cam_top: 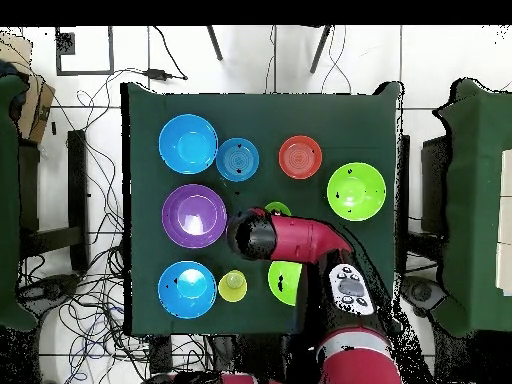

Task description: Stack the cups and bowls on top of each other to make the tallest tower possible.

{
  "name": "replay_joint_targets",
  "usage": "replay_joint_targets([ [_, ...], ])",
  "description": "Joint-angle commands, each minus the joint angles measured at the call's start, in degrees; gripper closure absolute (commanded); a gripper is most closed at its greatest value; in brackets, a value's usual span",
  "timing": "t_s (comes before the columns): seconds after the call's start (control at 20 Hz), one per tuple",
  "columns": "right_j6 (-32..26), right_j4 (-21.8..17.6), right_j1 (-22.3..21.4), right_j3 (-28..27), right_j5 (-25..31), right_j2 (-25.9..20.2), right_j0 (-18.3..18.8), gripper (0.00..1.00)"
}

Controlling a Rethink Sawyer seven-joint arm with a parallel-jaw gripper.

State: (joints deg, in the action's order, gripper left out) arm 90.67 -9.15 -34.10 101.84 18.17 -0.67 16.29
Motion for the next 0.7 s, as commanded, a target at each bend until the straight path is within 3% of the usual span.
replay_joint_targets([
  [0.05, 1.03, -4.14, 2.15, 1.42, -0.9, -6.22, 1.87, 1.0],
  [0.7, -1.46, -6.08, -0.1, 0.99, 1.02, -7.98, 5.28, 1.0],
])
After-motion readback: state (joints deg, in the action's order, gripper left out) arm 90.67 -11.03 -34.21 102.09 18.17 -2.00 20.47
